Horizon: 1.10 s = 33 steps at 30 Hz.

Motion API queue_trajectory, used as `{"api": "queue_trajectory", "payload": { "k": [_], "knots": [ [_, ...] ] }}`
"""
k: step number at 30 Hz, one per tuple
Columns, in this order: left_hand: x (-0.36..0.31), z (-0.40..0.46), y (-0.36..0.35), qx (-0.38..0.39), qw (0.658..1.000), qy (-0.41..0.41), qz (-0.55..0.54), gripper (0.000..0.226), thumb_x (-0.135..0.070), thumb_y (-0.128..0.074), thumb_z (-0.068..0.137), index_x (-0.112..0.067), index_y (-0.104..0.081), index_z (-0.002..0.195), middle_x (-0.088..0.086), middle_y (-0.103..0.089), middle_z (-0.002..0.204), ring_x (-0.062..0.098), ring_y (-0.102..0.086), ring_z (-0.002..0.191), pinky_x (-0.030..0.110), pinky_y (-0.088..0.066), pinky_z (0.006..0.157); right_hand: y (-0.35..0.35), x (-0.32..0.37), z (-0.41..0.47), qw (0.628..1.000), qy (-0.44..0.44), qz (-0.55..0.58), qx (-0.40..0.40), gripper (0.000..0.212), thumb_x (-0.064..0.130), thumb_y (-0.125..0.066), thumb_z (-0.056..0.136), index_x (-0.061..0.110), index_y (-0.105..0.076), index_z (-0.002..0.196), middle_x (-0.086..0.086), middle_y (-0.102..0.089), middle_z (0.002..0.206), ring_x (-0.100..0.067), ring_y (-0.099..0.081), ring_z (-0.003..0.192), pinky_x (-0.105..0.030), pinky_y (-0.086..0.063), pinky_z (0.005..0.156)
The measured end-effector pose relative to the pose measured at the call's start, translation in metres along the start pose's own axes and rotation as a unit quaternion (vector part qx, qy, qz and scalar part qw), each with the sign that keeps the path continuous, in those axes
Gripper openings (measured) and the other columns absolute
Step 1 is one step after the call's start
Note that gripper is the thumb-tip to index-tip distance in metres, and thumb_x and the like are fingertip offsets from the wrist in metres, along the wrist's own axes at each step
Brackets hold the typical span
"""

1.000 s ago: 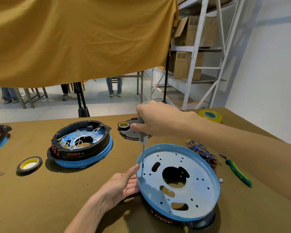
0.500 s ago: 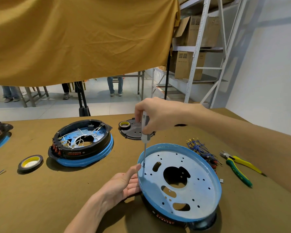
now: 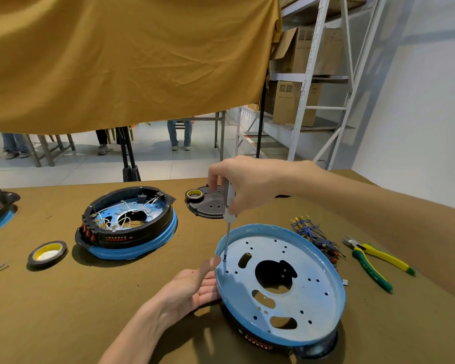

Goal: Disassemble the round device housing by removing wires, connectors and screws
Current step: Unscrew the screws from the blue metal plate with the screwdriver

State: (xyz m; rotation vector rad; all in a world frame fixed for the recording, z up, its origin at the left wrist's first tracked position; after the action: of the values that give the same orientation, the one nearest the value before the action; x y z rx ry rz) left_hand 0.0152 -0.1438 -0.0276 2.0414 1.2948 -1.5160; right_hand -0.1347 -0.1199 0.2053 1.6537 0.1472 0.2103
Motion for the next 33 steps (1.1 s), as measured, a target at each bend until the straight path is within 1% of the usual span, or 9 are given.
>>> {"api": "queue_trajectory", "payload": {
  "k": [2,5,7,11,15,21,26,31,33],
  "knots": [
    [0.000,0.000,0.000,0.002,1.000,0.001,-0.003,0.079,-0.051,-0.083,0.068,0.000,-0.063,0.124,0.018,-0.076,0.114,0.030,-0.074,0.107,0.038,-0.061,0.092,-0.007,-0.001,0.001,0.993,-0.046,-0.101,-0.048,0.044,0.056,-0.063,0.093,0.016,-0.057,0.111,-0.002,-0.060,0.092,-0.021,-0.060,0.080,-0.035,-0.050,0.059],
    [0.000,0.002,0.001,0.001,1.000,0.006,0.000,0.081,-0.051,-0.084,0.067,0.001,-0.063,0.125,0.018,-0.076,0.114,0.030,-0.074,0.108,0.041,-0.058,0.099,-0.012,-0.005,0.002,0.980,-0.046,-0.168,-0.097,0.044,0.055,-0.054,0.099,0.014,-0.056,0.082,0.000,-0.054,0.071,-0.021,-0.058,0.067,-0.028,-0.036,0.049],
    [0.001,0.003,0.002,-0.003,1.000,0.007,-0.001,0.081,-0.052,-0.084,0.066,0.000,-0.062,0.125,0.018,-0.076,0.114,0.030,-0.074,0.108,0.042,-0.058,0.099,-0.008,-0.006,0.000,0.996,0.003,-0.062,-0.068,0.025,0.040,-0.072,0.092,0.019,-0.062,0.099,0.006,-0.059,0.080,-0.017,-0.063,0.076,-0.028,-0.044,0.055],
    [0.002,0.004,0.003,-0.001,1.000,0.003,-0.002,0.078,-0.052,-0.084,0.068,-0.001,-0.063,0.124,0.017,-0.076,0.114,0.029,-0.075,0.107,0.035,-0.063,0.085,-0.001,-0.002,-0.004,0.996,0.066,0.056,0.011,0.048,0.023,-0.087,0.077,0.025,-0.062,0.119,0.008,-0.059,0.102,-0.013,-0.062,0.090,-0.027,-0.053,0.071],
    [0.002,0.005,0.003,-0.007,1.000,0.008,-0.004,0.084,-0.052,-0.087,0.063,0.000,-0.063,0.124,0.018,-0.076,0.113,0.030,-0.075,0.105,0.033,-0.063,0.079,-0.010,0.003,0.000,0.985,-0.012,-0.144,-0.091,0.054,0.070,-0.059,0.089,0.018,-0.061,0.101,0.002,-0.061,0.079,-0.016,-0.058,0.068,-0.030,-0.040,0.052],
    [0.003,0.006,0.004,-0.004,1.000,0.005,0.008,0.084,-0.054,-0.086,0.065,0.000,-0.062,0.125,0.017,-0.076,0.114,0.030,-0.075,0.107,0.035,-0.063,0.084,0.002,-0.001,-0.002,0.997,0.072,0.032,0.019,0.036,0.019,-0.079,0.086,0.023,-0.060,0.117,0.010,-0.060,0.096,-0.011,-0.062,0.087,-0.024,-0.050,0.066],
    [0.002,0.005,0.003,-0.007,1.000,0.010,0.009,0.084,-0.054,-0.085,0.064,0.000,-0.063,0.124,0.017,-0.077,0.112,0.030,-0.075,0.105,0.034,-0.063,0.082,-0.011,0.000,0.000,0.990,-0.003,-0.122,-0.071,0.047,0.061,-0.058,0.095,0.015,-0.058,0.105,0.000,-0.061,0.083,-0.021,-0.060,0.071,-0.033,-0.045,0.055],
    [0.002,0.005,0.004,-0.002,1.000,0.006,0.008,0.083,-0.053,-0.085,0.065,0.001,-0.063,0.124,0.018,-0.076,0.114,0.030,-0.074,0.108,0.037,-0.062,0.090,0.000,-0.003,-0.002,0.998,0.050,0.014,-0.020,0.015,0.024,-0.073,0.090,0.021,-0.067,0.104,0.002,-0.069,0.098,-0.019,-0.067,0.091,-0.042,-0.059,0.081],
    [0.002,0.005,0.004,-0.001,1.000,0.006,0.005,0.082,-0.052,-0.085,0.066,0.001,-0.063,0.124,0.019,-0.076,0.114,0.030,-0.074,0.108,0.037,-0.062,0.089,0.004,-0.004,-0.006,0.996,0.065,0.050,0.020,0.032,0.019,-0.078,0.084,0.027,-0.062,0.110,0.003,-0.066,0.105,-0.017,-0.066,0.094,-0.039,-0.059,0.079]
  ]
}}
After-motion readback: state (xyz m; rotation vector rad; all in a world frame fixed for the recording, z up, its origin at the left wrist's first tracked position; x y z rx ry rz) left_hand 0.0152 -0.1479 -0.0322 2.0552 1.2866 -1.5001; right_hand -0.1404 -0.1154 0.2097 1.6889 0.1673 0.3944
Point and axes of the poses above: each hand's wrist, its own z-axis towards the middle knuckle, its own y-axis out of the back of the hand, x = y × z, the point moved 1 cm from there along z, towards the middle knuckle
